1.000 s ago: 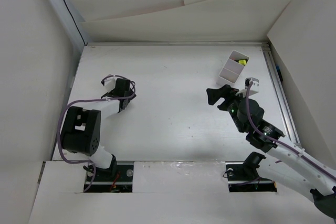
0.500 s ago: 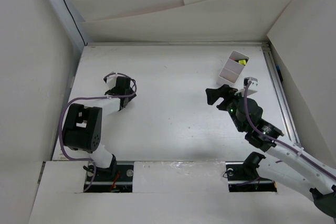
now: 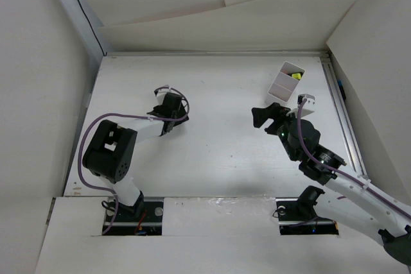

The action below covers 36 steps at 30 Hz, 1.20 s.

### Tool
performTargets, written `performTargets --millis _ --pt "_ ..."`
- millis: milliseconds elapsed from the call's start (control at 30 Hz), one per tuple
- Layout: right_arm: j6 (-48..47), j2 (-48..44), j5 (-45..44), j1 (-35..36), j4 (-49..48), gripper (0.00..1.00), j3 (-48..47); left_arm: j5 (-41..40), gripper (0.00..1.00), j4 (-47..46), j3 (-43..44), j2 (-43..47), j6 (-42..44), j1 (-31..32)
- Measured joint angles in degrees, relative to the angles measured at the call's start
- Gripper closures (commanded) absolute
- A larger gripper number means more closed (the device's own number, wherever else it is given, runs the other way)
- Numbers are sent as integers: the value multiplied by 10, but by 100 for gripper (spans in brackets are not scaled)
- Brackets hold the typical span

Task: Sort the stationery into containers
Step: Move the stapler to the center of the board, then pick up the stapler from the center of the board.

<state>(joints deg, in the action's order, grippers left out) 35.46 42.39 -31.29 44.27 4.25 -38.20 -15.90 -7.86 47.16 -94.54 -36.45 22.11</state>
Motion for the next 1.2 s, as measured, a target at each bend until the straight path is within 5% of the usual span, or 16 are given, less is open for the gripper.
performTargets --millis 200,433,700,833,1000,1133,1200 --pt "-1 1 -27 0 1 0 0 18 58 8 54 -35 5 110" --pt "0 13 -48 -4 1 0 0 33 37 -1 122 -104 17 224" --pt "5 71 -59 -8 1 0 -8 42 29 -20 93 -69 21 229" --pt "12 108 -58 -8 1 16 -10 17 28 -18 46 41 22 227" --pt "29 145 -42 -8 -7 69 -15 -34 28 -41 -36 221 14 205" --pt "43 177 -31 -8 -32 72 -23 -98 25 -43 -115 350 -3 179" --pt "50 216 -24 -8 -47 65 -37 -129 23 -35 -150 414 -10 176"
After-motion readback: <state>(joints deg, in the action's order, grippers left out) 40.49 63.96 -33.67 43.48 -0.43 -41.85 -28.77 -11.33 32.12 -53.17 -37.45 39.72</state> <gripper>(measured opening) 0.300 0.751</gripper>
